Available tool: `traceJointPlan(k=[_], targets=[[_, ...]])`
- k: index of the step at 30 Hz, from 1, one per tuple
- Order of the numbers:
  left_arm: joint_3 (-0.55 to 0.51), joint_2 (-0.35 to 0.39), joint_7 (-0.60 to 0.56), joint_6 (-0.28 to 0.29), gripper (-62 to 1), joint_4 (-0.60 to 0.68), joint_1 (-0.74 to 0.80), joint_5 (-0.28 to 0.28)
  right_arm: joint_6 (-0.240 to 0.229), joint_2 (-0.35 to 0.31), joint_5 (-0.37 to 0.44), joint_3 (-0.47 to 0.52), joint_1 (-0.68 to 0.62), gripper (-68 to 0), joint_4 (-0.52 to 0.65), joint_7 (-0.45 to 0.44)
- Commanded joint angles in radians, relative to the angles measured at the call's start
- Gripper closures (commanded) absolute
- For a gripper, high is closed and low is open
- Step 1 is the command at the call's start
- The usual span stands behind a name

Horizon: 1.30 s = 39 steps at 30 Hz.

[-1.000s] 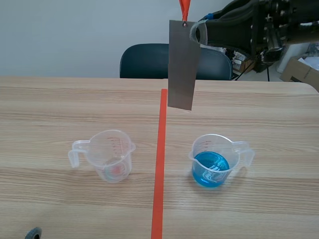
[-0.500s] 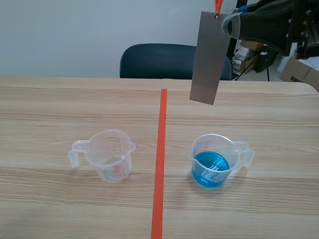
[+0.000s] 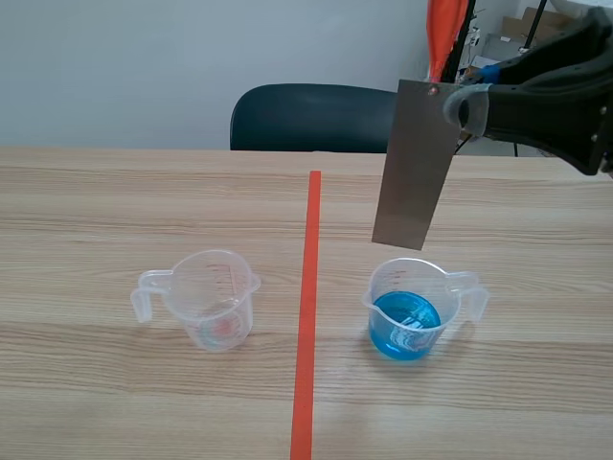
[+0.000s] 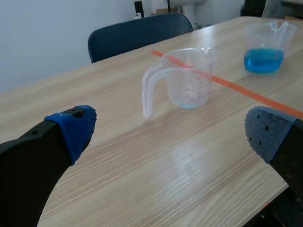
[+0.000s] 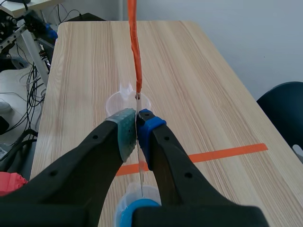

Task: Do the redox reaction experiment. move the plate over the blue solution

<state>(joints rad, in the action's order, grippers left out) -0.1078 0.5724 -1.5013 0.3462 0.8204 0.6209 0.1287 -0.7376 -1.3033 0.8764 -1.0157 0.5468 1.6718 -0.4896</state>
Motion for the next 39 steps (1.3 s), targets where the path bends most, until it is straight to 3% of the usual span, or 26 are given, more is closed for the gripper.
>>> traceJointPlan(k=[1, 5, 9, 14, 21, 25, 26, 31, 35, 37, 39], targets=[[-0.005, 0.034, -0.013, 0.010, -62.3, 0.039, 0.033, -0.052, -0.008, -0.030, -0.010, 0.006, -0.006, -0.6, 0.004, -0.054], [-0.006, 0.098, 0.029, 0.010, -62.3, 0.137, 0.122, -0.187, -0.008, -0.064, -0.083, 0.006, -0.048, -0.6, 0.004, -0.134], [-0.010, 0.168, 0.068, 0.009, -62.3, 0.242, 0.221, -0.281, -0.008, -0.103, -0.092, 0.006, -0.093, -0.6, 0.004, -0.180], [-0.062, 0.226, 0.145, 0.008, -62.3, 0.377, 0.322, -0.310, -0.008, -0.146, -0.085, 0.006, -0.124, -0.6, 0.003, -0.232], [-0.099, 0.340, 0.172, -0.023, -62.3, 0.512, 0.427, -0.441, -0.008, -0.154, 0.006, 0.007, -0.122, -0.6, -0.012, -0.228], [-0.099, 0.417, 0.208, -0.022, -62.3, 0.542, 0.428, -0.479, -0.008, -0.153, 0.028, 0.014, -0.112, -0.6, -0.013, -0.227], [-0.099, 0.438, 0.223, -0.022, -58.9, 0.546, 0.425, -0.484, -0.008, -0.150, 0.028, 0.018, -0.112, -0.6, -0.013, -0.227], [-0.099, 0.552, 0.254, -0.018, -26.7, 0.556, 0.397, -0.484, -0.008, -0.147, 0.031, 0.035, -0.112, -0.6, -0.013, -0.208], [-0.098, 0.590, 0.379, 0.012, -7.6, 0.557, 0.295, -0.484, -0.008, -0.128, 0.086, 0.035, -0.112, -0.6, -0.013, -0.143], [-0.098, 0.593, 0.446, 0.059, -2.5, 0.557, 0.233, -0.484, -0.008, -0.107, 0.112, 0.035, -0.112, -0.6, -0.014, -0.094], [-0.096, 0.595, 0.500, 0.077, -2.6, 0.559, 0.184, -0.485, -0.008, -0.089, 0.138, 0.035, -0.113, -0.6, -0.021, -0.046]])
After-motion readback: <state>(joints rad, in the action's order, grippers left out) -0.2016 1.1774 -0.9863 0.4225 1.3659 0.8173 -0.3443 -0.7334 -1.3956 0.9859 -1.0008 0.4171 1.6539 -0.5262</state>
